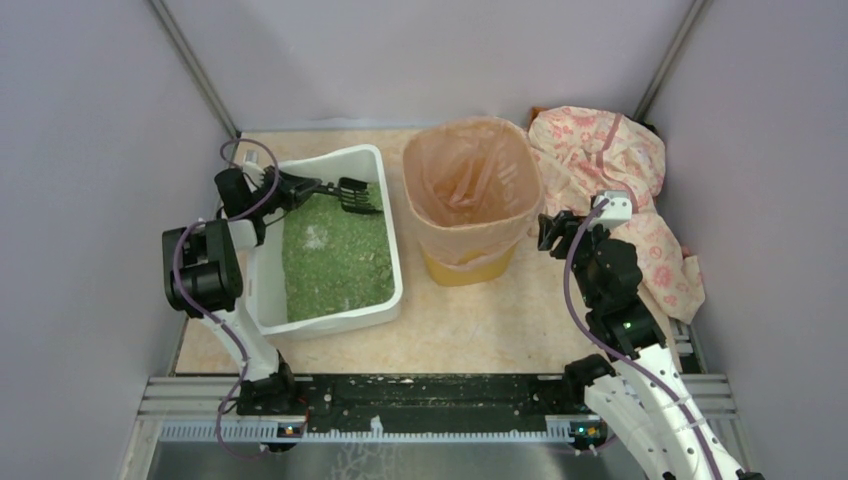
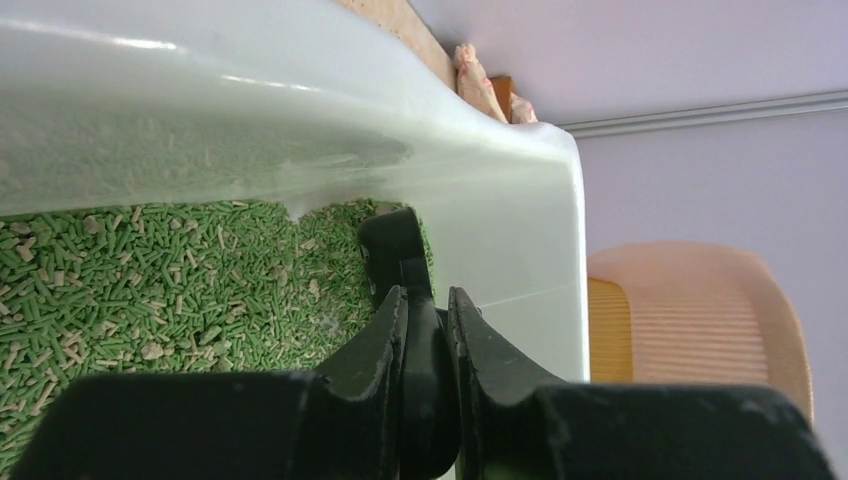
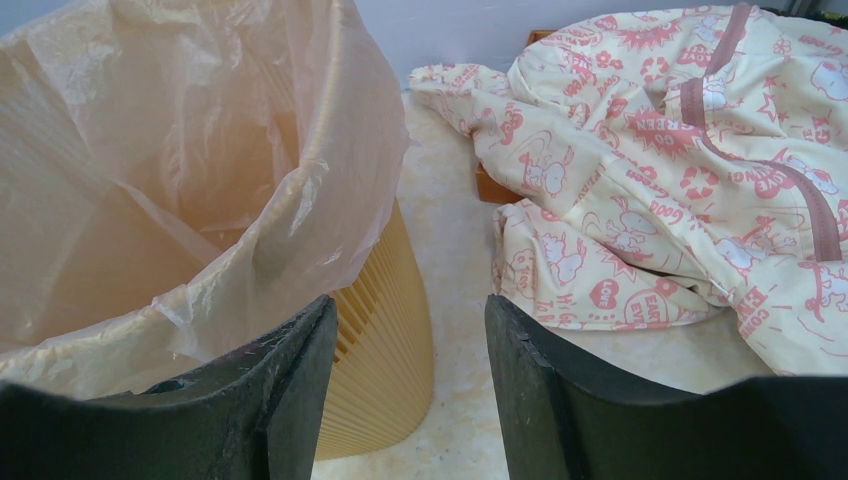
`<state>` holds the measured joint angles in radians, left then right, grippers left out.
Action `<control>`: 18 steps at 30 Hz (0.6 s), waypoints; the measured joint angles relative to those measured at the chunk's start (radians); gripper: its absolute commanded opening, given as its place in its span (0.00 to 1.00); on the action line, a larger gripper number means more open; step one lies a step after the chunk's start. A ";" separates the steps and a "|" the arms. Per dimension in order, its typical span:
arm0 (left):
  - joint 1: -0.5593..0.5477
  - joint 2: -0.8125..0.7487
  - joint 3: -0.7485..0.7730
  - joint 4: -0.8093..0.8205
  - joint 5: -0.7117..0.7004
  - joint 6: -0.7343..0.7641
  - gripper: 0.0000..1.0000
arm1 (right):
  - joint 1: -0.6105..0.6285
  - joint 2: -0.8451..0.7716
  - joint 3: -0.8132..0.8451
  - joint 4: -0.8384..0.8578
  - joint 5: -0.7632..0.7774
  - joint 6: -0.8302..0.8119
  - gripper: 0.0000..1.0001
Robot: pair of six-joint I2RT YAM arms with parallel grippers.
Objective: Clean the litter box
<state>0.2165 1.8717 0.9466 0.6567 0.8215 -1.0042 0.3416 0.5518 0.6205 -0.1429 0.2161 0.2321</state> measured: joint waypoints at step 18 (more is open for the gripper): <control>0.003 -0.042 0.007 -0.091 0.026 0.040 0.00 | 0.000 0.000 -0.005 -0.001 0.000 0.000 0.57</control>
<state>0.2192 1.8301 0.9539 0.5659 0.8474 -0.9642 0.3416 0.5518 0.6151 -0.1436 0.2161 0.2325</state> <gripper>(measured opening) 0.219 0.567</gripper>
